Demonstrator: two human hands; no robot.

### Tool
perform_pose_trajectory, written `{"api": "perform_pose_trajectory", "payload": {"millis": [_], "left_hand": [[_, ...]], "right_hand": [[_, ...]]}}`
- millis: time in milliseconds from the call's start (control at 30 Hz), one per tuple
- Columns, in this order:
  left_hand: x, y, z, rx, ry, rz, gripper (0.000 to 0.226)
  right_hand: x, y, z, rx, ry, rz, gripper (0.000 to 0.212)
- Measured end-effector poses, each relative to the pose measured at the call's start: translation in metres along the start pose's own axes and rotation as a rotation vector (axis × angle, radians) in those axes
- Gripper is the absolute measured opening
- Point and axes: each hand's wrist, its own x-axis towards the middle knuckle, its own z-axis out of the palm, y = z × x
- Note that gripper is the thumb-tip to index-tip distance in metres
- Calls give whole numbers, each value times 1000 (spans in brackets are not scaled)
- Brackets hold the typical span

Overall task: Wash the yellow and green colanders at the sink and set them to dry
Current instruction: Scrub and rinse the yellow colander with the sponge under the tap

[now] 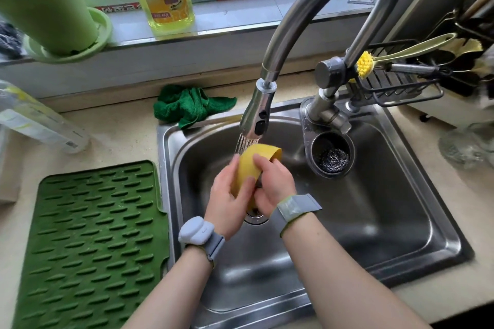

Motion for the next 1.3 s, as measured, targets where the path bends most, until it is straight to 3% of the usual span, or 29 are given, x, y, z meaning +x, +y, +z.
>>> {"api": "perform_pose_trajectory", "payload": {"millis": [100,167,233,333,433,500,600,733,867,933,1033,1100,1200,1300], "left_hand": [[-2,4,3,-215,127,-543,33],[-5,14,6,-574,-42,-863,58],[0,19,3,-848,-110,-909,71],[17,30,-3,-1210,82,-829,52],[30,40,-3,-1368,211,-798,47],[36,40,-2,-1347,237,-774,48],[43,38,-4,-1222,258,-705,52],[38,37,1,-908,240,-678,34],[34,31,5,-657,102,-531,43],[37,29,-1,-601,68,-488,43],[41,28,-14,-706,80,-514,46],[45,27,-18,-813,141,-551,55],[49,22,-18,-855,253,-599,59],[43,24,-16,-819,177,-612,52]], "right_hand": [[1,-10,-9,107,-107,-55,20],[-1,-13,-14,135,-152,-55,26],[-4,-12,-19,114,-162,-52,29],[-9,-7,-31,24,-126,-24,27],[-12,2,-46,-72,-14,63,33],[-16,6,-55,17,120,30,37],[-16,9,-66,41,241,-230,19],[-14,6,-49,-598,164,-629,21],[-6,5,-15,-892,13,-953,20],[3,0,-6,-920,12,-935,23],[17,-13,-14,-805,87,-608,28],[11,-4,-20,-761,82,-520,28],[-18,25,-11,-771,-14,-673,32],[-9,18,-4,-816,-57,-799,31]]}}
